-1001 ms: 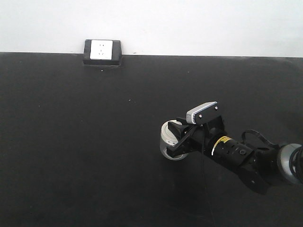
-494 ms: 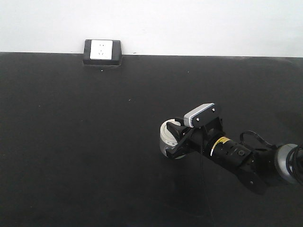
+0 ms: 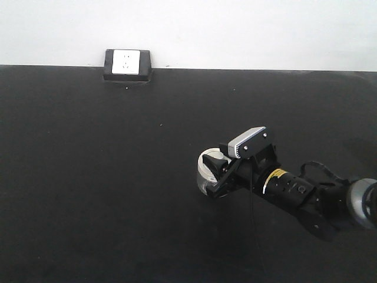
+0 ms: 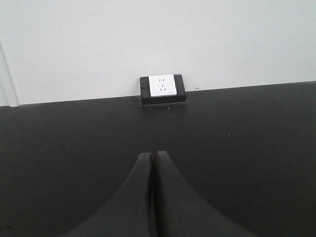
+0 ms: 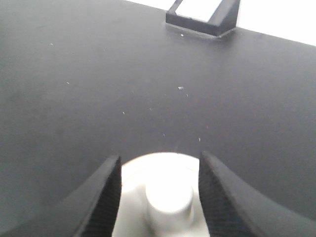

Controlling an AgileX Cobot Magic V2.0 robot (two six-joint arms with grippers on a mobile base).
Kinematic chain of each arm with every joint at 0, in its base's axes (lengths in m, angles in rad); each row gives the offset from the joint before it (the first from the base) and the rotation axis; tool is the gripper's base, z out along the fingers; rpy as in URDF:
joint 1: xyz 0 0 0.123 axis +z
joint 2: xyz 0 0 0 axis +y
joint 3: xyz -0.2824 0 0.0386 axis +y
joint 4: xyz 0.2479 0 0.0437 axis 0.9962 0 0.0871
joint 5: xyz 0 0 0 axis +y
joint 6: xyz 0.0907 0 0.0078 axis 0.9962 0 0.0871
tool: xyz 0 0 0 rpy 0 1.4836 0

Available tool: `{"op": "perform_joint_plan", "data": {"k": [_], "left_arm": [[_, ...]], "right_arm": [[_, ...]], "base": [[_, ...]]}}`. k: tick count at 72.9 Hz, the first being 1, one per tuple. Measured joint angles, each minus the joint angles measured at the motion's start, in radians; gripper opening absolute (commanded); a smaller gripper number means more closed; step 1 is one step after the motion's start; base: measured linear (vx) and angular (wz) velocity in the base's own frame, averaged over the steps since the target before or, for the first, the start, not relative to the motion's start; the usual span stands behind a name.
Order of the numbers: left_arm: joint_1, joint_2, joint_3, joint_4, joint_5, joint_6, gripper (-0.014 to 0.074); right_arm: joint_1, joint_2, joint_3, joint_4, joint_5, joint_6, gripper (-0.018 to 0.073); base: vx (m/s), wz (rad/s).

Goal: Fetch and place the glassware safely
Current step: 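Extend the right gripper forward and lower the jar onto the bench, then open the right gripper and withdraw it from the jar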

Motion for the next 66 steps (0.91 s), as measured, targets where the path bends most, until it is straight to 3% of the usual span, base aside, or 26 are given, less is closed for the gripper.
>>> {"op": "perform_joint_plan", "data": {"k": [27,66], "left_arm": [[0.000,0.000,0.000,0.000,0.000,0.000,-0.0007],[0.000,0.000,0.000,0.000,0.000,0.000,-0.0007]], "right_arm": [[0.002,-0.305,0.002,-0.001,0.319,0.094,0.0363],[0.002,-0.909,0.008,-0.017,0.826,0.104,0.0362]], "base": [[0.00,0.00],[0.00,0.00]]}}
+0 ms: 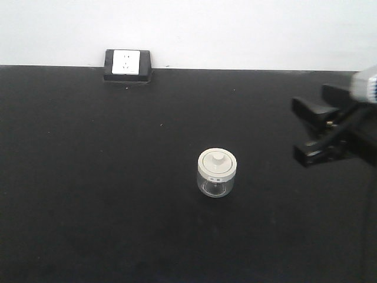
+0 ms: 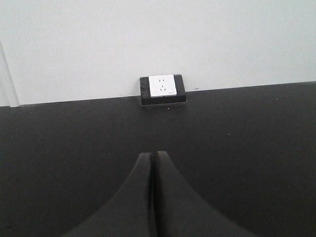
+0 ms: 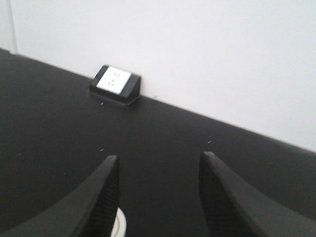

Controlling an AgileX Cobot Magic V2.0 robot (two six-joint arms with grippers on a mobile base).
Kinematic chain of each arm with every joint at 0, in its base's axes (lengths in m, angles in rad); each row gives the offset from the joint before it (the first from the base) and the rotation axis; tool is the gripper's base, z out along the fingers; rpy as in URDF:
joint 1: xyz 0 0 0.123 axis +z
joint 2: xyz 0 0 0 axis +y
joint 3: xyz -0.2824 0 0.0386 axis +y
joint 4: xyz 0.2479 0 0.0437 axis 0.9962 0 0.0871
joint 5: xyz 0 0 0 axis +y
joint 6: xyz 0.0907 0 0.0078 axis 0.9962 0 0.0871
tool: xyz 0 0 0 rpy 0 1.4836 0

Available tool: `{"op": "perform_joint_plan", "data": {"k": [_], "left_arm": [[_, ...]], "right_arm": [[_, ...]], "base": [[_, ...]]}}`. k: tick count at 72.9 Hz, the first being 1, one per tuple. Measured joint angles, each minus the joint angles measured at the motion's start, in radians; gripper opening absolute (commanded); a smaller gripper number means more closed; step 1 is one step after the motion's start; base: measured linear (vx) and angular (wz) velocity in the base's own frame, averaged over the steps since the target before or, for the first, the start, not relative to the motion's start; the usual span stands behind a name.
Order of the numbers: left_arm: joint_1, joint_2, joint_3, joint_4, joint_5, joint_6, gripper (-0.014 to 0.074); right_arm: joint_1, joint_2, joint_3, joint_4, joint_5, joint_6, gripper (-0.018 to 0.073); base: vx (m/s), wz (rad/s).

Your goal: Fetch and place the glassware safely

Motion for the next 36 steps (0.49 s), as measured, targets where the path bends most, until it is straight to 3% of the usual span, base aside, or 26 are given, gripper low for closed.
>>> {"op": "perform_joint_plan", "data": {"k": [36], "left_arm": [[0.000,0.000,0.000,0.000,0.000,0.000,-0.0007]], "right_arm": [[0.000,-0.554,0.292,-0.012,0.099,0.000,0.0362]], "base": [[0.00,0.00]]}}
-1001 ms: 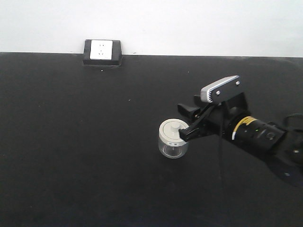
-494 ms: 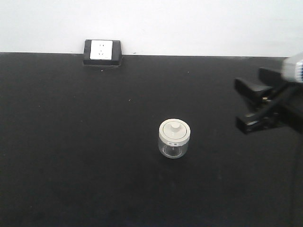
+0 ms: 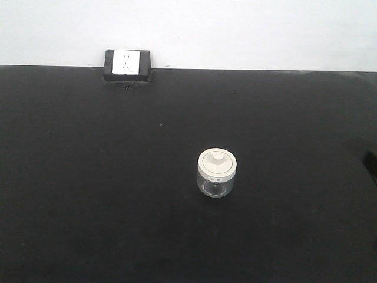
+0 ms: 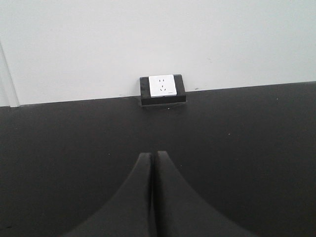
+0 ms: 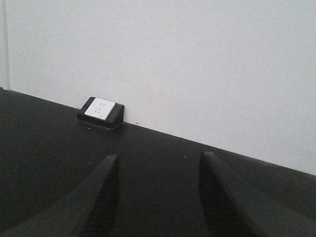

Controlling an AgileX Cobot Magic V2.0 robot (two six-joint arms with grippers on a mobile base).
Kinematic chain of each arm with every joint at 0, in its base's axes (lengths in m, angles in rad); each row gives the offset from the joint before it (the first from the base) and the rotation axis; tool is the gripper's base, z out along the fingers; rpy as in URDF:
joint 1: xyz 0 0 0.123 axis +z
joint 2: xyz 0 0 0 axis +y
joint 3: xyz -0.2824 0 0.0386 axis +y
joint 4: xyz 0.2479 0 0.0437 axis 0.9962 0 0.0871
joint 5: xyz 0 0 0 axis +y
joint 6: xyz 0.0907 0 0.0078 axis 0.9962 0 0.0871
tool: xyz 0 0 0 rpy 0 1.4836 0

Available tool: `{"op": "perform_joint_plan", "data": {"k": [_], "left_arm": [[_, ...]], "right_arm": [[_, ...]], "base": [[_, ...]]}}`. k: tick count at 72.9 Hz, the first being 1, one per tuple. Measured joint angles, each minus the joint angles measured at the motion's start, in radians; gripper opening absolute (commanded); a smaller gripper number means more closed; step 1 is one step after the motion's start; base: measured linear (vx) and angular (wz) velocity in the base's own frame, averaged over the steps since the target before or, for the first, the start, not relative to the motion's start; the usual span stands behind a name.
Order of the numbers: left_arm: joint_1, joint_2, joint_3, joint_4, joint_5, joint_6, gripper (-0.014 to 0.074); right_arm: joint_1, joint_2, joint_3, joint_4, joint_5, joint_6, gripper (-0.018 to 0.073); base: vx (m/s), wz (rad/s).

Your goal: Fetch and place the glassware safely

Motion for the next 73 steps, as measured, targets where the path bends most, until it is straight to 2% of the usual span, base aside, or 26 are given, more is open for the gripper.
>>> {"op": "perform_joint_plan", "data": {"k": [17,34,43,54,73], "left_arm": [[0.000,0.000,0.000,0.000,0.000,0.000,-0.0007],[0.000,0.000,0.000,0.000,0.000,0.000,-0.0007],[0.000,0.000,0.000,0.000,0.000,0.000,-0.0007],[0.000,0.000,0.000,0.000,0.000,0.000,-0.0007],[0.000,0.000,0.000,0.000,0.000,0.000,-0.0007]], "right_arm": [[0.000,-0.228,0.083,0.066,0.092,0.003,0.0362],[0.000,-0.317,0.137,0.094,0.114,0.003,0.0349],[0.000,-0.319,0.149,0.097,0.121,0.003,0.0240],[0.000,-0.319,0.149,0.097,0.123,0.003,-0.0009],[0.000,-0.319,0.149,0.097,0.127,0.003,-0.0008]], "base": [[0.00,0.00],[0.00,0.00],[0.00,0.00],[0.00,0.00],[0.00,0.00]]}}
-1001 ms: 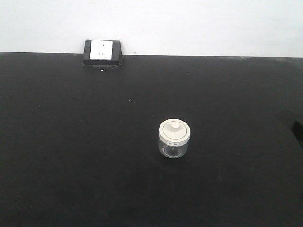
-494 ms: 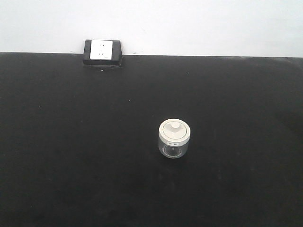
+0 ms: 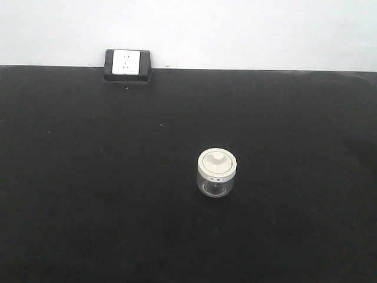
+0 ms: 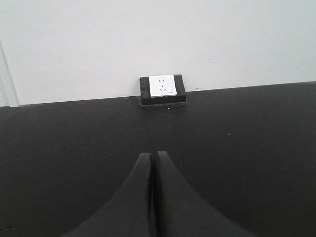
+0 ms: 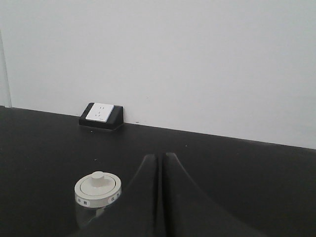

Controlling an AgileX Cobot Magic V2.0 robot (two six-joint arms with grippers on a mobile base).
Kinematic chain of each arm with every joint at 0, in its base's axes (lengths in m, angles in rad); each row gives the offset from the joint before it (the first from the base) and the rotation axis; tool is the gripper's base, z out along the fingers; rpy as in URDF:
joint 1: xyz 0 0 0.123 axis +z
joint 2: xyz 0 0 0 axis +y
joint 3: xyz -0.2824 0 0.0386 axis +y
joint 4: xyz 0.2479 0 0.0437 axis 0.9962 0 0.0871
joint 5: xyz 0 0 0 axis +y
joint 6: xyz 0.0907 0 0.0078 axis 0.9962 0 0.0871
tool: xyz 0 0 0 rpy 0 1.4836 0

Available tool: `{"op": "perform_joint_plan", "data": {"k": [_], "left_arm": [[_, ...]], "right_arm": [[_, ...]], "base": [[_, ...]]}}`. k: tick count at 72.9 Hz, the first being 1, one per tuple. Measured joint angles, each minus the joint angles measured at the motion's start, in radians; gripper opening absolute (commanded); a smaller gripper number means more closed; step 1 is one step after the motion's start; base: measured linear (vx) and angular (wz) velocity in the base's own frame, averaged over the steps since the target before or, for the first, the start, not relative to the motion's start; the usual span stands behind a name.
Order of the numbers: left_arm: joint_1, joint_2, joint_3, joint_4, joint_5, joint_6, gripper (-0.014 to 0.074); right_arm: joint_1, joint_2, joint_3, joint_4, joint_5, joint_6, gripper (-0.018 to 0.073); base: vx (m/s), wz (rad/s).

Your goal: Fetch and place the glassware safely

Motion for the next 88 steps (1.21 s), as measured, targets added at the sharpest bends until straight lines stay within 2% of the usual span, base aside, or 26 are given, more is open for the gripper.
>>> {"op": "perform_joint_plan", "data": {"k": [88], "left_arm": [[0.000,-0.017,0.025,0.000,-0.007,0.000,-0.0007]], "right_arm": [[0.000,0.000,0.000,0.001,0.009,0.000,-0.0008]], "base": [[0.00,0.00]]}}
